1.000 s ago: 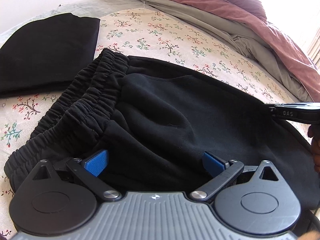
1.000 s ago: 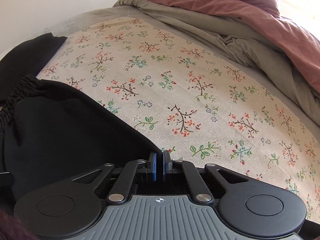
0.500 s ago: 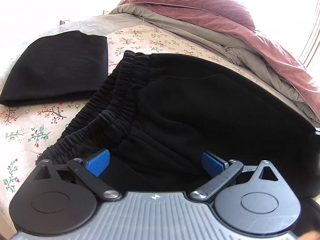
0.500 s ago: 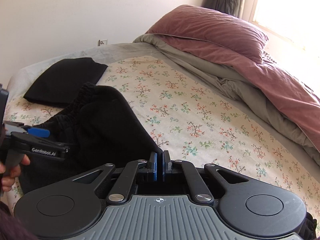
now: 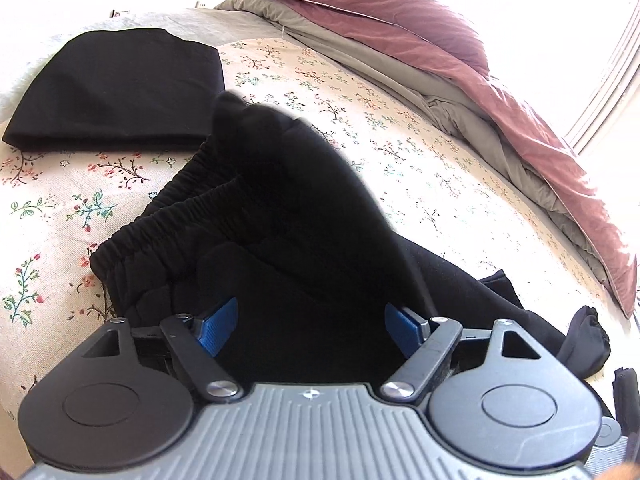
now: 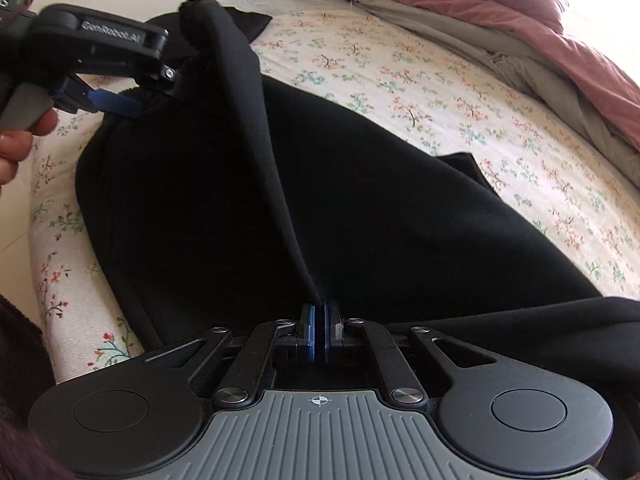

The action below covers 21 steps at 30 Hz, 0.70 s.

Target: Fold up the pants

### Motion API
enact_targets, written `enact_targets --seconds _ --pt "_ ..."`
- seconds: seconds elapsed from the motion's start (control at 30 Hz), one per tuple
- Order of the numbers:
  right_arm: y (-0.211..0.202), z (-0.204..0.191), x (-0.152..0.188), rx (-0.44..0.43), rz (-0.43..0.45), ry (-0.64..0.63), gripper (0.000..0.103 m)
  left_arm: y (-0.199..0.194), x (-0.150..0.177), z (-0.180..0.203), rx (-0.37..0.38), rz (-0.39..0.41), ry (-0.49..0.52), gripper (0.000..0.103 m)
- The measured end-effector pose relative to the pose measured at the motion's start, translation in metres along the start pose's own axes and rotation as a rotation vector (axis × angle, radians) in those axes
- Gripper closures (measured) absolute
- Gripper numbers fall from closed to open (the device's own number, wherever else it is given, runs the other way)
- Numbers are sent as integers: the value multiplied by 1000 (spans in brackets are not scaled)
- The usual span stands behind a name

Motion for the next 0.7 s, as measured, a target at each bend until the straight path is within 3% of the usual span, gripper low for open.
enact_targets --seconds 0.1,0.2,0.33,0.43,0.6,0.7 --pt "2 1 -6 5 -24 18 99 -3 1 -2 35 1 -8 12" --pt "-8 4 -14 -12 -44 0 93 -2 1 -5 75 -14 -40 12" --pt "-30 35 -30 -25 -21 102 70 -7 -1 -6 121 -18 -65 12" --pt "-44 69 -37 47 -12 161 53 -13 -4 -6 146 11 -82 12" --pt "-41 138 -44 181 -35 304 44 -12 -9 -3 163 43 -121 13" --pt "-28 178 -40 286 -67 371 36 -8 -9 -2 126 51 -149 24"
Point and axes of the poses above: each gripper's, at about its wrist camera, not at the fingertips, and y roughly the way its jaws point, z to its right, x to its underside, the point moved 4 cm from there along y, roughly the way its jaws point, and after that the axes turned 6 degrees about -y, right-handed, at the moved point
